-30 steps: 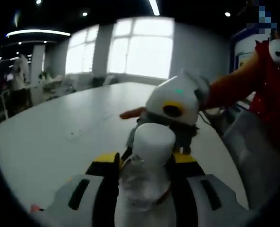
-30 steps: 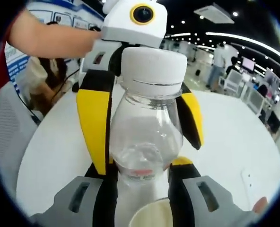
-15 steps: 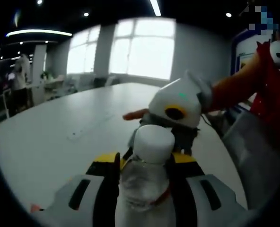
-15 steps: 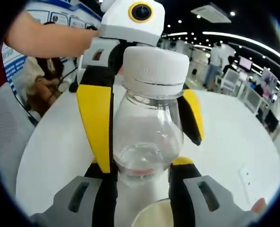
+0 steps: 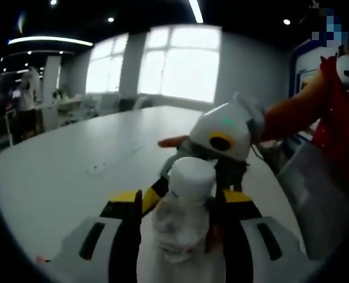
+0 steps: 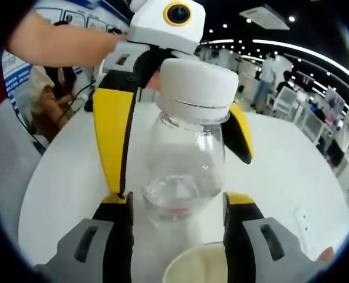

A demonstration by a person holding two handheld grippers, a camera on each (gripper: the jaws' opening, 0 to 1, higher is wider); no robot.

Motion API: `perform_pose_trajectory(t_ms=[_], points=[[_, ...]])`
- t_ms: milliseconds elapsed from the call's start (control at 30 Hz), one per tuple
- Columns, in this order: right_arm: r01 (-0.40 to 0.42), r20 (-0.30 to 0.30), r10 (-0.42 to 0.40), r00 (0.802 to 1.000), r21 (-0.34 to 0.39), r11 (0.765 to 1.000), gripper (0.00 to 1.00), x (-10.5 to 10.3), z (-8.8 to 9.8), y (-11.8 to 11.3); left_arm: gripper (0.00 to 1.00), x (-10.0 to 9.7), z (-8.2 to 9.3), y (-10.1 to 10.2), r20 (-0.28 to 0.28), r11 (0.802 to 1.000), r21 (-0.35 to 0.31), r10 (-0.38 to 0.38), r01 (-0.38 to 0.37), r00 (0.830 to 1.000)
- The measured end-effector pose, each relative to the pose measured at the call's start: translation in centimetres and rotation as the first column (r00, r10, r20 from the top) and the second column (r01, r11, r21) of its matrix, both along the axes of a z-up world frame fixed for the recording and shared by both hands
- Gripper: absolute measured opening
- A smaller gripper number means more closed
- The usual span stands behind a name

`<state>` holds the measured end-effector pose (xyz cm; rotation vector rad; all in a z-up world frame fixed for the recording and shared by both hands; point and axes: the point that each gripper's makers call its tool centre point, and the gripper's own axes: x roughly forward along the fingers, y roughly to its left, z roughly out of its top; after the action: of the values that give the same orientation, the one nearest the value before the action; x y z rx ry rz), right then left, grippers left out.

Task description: Arrange the tabletop items into an orderly group along one side of the table until the central work area is clear of visible clutter.

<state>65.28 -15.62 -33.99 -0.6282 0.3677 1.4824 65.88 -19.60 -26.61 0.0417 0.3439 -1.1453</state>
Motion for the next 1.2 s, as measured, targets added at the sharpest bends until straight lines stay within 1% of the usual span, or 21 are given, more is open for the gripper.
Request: perform_pose_trajectory(t_ms=[100,267,467,633,867,933,967,1100,1133,1200], points=[[0.005,-0.006,-0.005,1.000,0.010,1.000,0.67,-0.1,0.3,0.0,0.60,-0.1,-0.1,0.3,-0.001,1.000,0.004,0.009,-0.009,1.000],[0.008,-0.003,-0.008,1.000,0.022,1.000,0.69,-0.1,1.0,-0.4,0.63,-0.5,-0.1,1.0,-0.006,1.000,0.014,0.018,-0.018,1.000],[0.037,-0.001,-0.037,0.999,0.062,0.997,0.70,-0.1,2.4,-1.1,0.64,-1.2,0.5,1.5,0.005,0.999,-0.001,0.041,-0.041,0.999],[0.054,-0.003,-0.054,0.999,0.083,0.995,0.71,-0.1,3.3,-1.7,0.65,-1.6,0.8,1.8,0.007,0.998,-0.008,0.058,-0.057,0.998],[0.080,0.000,-0.080,0.997,0.101,0.992,0.76,-0.4,4.4,-2.4,0.71,-2.3,1.6,2.1,0.007,0.995,-0.024,0.101,-0.101,0.995],[0.084,0.003,-0.084,0.996,0.105,0.991,0.77,-0.7,4.7,-2.6,0.73,-2.5,1.7,2.1,0.001,0.993,-0.020,0.116,-0.116,0.993],[0.086,0.007,-0.087,0.996,0.106,0.991,0.77,-0.8,4.9,-2.7,0.75,-2.6,1.7,2.1,-0.011,0.992,-0.013,0.126,-0.126,0.992],[0.106,0.014,-0.108,0.994,0.120,0.987,0.81,-0.9,5.5,-3.2,0.78,-3.1,1.9,2.3,-0.014,0.988,-0.011,0.156,-0.156,0.988],[0.129,0.013,-0.131,0.991,0.128,0.983,0.83,-0.7,5.8,-3.4,0.80,-3.2,2.0,2.4,-0.022,0.984,-0.009,0.177,-0.177,0.984],[0.148,0.011,-0.150,0.989,0.136,0.980,0.87,-0.8,6.2,-3.8,0.86,-3.5,2.3,2.4,-0.022,0.979,-0.002,0.203,-0.203,0.979]])
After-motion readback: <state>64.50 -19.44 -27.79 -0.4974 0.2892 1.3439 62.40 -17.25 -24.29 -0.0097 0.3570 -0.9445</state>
